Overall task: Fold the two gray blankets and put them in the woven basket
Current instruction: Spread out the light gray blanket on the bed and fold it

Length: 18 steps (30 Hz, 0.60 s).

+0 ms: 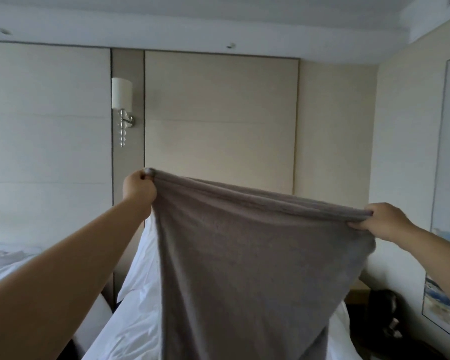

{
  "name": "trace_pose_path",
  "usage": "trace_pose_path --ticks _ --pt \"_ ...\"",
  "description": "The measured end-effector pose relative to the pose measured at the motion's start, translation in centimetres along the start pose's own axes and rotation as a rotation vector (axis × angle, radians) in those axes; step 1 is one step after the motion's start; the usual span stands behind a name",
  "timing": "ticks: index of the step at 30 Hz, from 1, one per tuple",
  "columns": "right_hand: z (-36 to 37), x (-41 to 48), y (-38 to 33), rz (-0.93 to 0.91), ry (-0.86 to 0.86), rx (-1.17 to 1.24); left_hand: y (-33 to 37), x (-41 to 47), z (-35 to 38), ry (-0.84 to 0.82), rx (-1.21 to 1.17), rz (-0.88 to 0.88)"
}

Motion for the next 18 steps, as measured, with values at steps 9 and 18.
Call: trace_pose_path --ticks 9,18 --pt "9.4 -4.6 3.0 0.460 0.160 1.181 -11.6 -2.3 3.6 -0.300 0.225 -0.361" --pt "30.0 -39.0 14.1 1.209 -1.072 0.396 -45.6 -23.5 -6.9 -0.970 1.258 -1.217"
Point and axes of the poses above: each hand's wrist, its own x-axis towards the middle knuckle, its own z-axis out of the palm, y = z × x, the point moved 2 cm from there along x, towards the middle knuckle, and after that the axes turned 15 degrees about -z, right-handed, at the moved point
